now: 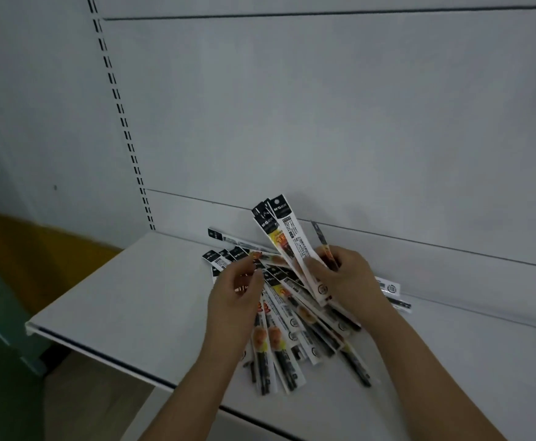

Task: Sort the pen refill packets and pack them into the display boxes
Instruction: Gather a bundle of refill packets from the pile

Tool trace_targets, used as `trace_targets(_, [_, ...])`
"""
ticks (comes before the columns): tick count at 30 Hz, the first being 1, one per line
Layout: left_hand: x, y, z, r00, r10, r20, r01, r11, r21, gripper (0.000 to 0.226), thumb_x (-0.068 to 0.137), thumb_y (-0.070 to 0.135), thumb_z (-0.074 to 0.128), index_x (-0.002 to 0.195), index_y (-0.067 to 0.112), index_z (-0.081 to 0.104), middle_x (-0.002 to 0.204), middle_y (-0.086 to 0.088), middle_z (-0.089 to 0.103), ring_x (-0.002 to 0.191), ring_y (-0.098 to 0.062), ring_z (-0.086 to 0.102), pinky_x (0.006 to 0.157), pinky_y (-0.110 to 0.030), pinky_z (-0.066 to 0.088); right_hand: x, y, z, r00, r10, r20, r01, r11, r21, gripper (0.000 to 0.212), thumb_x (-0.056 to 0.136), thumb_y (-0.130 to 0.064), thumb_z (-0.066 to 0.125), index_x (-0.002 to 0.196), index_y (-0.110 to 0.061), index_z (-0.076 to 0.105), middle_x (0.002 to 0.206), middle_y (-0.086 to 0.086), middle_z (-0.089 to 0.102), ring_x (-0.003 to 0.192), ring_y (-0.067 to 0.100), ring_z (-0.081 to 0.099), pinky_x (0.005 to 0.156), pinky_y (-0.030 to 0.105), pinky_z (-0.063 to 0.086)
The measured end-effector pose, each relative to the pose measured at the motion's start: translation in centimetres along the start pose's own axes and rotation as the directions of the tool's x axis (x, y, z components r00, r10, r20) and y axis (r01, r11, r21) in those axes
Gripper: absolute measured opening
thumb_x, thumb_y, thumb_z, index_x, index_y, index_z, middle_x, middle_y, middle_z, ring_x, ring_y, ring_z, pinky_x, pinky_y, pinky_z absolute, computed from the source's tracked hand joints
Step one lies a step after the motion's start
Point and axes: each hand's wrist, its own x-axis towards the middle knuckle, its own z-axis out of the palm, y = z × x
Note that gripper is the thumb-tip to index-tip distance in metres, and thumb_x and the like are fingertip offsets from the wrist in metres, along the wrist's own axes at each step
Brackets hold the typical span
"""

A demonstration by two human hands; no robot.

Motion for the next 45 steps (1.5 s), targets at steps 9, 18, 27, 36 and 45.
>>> trace_targets(9, [3.5, 2.5, 2.2, 0.974, 0.009, 0.228, -0.003, 1.000, -0.028, 0.036, 0.091, 0.045, 0.063, 0.085, 0.010, 0.067, 0.064, 0.000, 0.054, 0.060, -0.014, 0.051, 0.061, -0.032, 0.044, -0.2, -0.1, 0.4, 0.979, -0.133, 0.153, 0.139, 0.990, -0.025, 0.022, 0.097, -0.036, 0.053, 0.079, -0.026, 0.059, 0.068, 0.003, 0.060, 0.056, 0.004, 0.050, 0.056, 0.018, 0.040])
trace_targets(18, [4.0, 2.2, 1.9, 0.955, 0.159, 0.251, -0.177, 0.983, 0.051, 0.019, 0.102, 0.026, 0.049, 0.100, 0.026, 0.068, 0.083, 0.008, 0.076, 0.074, -0.006, 0.070, 0.062, -0.017, 0.052, 0.0, 0.2, -1.0, 0.962, -0.230, -0.149, 0.185, 0.946, -0.266, 0.055, 0.103, -0.050, 0.015, 0.092, -0.027, 0.064, 0.077, -0.010, 0.060, 0.073, 0.002, 0.059, 0.068, 0.023, 0.046])
trace_targets(27, [2.5, 1.7, 4.1, 0.827, 0.257, 0.499, -0.324, 0.945, 0.051, 0.016, 0.096, 0.033, 0.059, 0.110, 0.025, 0.058, 0.086, 0.016, 0.065, 0.080, 0.003, 0.062, 0.071, -0.014, 0.046, -0.2, -0.7, -0.7, 0.957, -0.229, -0.178, 0.213, 0.971, -0.106, 0.012, 0.099, -0.036, 0.047, 0.107, -0.030, 0.054, 0.082, -0.008, 0.068, 0.072, 0.006, 0.067, 0.067, 0.028, 0.057])
trace_targets(36, [1.8, 0.8, 4.8, 0.759, 0.233, 0.608, -0.315, 0.949, 0.030, 0.048, 0.085, 0.026, 0.076, 0.123, 0.031, 0.047, 0.094, 0.024, 0.067, 0.090, 0.003, 0.066, 0.077, -0.014, 0.050, -0.9, -1.5, -1.3, 0.972, -0.232, 0.046, 0.221, 0.961, 0.164, 0.055, 0.073, -0.073, 0.058, 0.114, -0.038, 0.056, 0.092, -0.019, 0.071, 0.086, -0.006, 0.066, 0.068, 0.007, 0.048])
trace_targets(45, [1.8, 0.8, 4.6, 0.676, 0.316, 0.666, -0.512, 0.851, 0.116, 0.012, 0.091, 0.033, 0.067, 0.093, 0.028, 0.056, 0.078, 0.010, 0.063, 0.071, -0.008, 0.062, 0.069, -0.031, 0.052, -0.3, -1.1, -2.2, 0.987, -0.154, -0.047, 0.161, 0.963, 0.216, 0.010, 0.091, -0.033, 0.066, 0.099, -0.028, 0.067, 0.081, -0.006, 0.073, 0.073, 0.009, 0.069, 0.067, 0.021, 0.054])
